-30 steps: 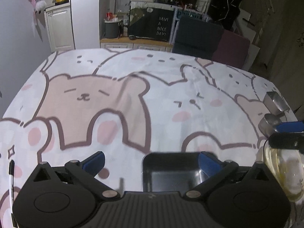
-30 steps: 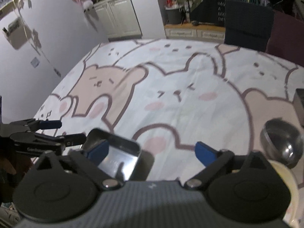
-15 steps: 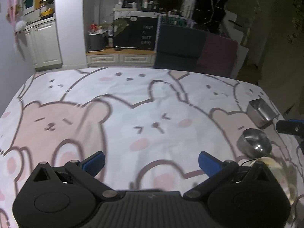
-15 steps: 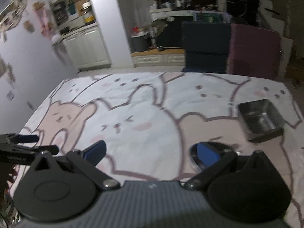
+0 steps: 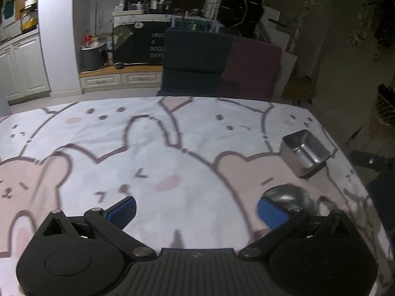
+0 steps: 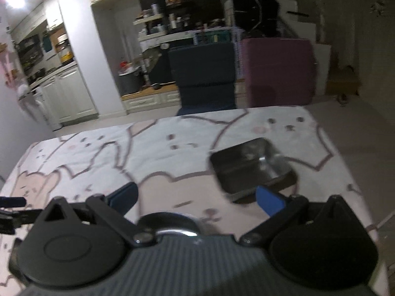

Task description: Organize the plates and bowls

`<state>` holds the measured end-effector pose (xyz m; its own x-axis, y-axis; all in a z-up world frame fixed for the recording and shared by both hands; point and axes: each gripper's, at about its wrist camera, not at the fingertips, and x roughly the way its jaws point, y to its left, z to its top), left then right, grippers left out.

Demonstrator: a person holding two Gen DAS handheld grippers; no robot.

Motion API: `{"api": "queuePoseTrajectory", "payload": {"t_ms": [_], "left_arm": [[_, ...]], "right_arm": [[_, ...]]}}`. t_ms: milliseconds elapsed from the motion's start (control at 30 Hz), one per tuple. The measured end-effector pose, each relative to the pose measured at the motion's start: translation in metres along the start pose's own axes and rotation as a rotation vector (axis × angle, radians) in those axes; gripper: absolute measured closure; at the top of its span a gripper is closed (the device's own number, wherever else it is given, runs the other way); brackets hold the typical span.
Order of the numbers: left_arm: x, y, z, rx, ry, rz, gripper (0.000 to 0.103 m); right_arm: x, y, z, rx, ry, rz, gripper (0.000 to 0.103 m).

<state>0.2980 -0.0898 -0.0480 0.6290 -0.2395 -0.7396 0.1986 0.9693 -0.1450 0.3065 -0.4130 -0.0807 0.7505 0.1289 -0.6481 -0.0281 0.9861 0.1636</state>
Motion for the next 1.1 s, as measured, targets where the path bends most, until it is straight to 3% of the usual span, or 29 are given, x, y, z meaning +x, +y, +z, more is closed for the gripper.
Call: {"api": "queuePoseTrajectory", "payload": {"t_ms": [167, 400, 633, 733, 833, 900, 1100], "left_arm": [[0.025, -0.040, 0.010, 0.004, 0.015, -0.040, 0.000], [0.062, -0.089, 0.021, -0.039, 0.008, -0.086, 0.000], [0.111, -0.126, 0.032, -0.130, 0.034, -0.086, 0.000], [0.131, -0.137, 0.032, -0.188, 0.057, -0.087, 0.002], [0.150, -0.146, 0.033, -0.226, 0.084, -0.093, 0.009], [0.161, -0.151, 0.035, -0.243, 0.098, -0.093, 0.013], [0.189, -0.159, 0.042, -0.254, 0.122, -0.046, 0.024]], "right_arm": [[0.007, -0.045, 0.004, -0.034, -0.018, -0.066, 0.000], [0.042, -0.101, 0.016, -0.073, -0.037, -0.095, 0.000], [0.085, -0.117, 0.039, -0.269, -0.032, -0.080, 0.000], [0.108, -0.120, 0.045, -0.330, 0.017, -0.054, 0.001], [0.126, -0.117, 0.044, -0.385, 0.065, -0.016, 0.008], [0.139, -0.118, 0.044, -0.398, 0.088, 0.006, 0.019], [0.163, -0.132, 0.045, -0.323, 0.114, 0.037, 0.046]]}}
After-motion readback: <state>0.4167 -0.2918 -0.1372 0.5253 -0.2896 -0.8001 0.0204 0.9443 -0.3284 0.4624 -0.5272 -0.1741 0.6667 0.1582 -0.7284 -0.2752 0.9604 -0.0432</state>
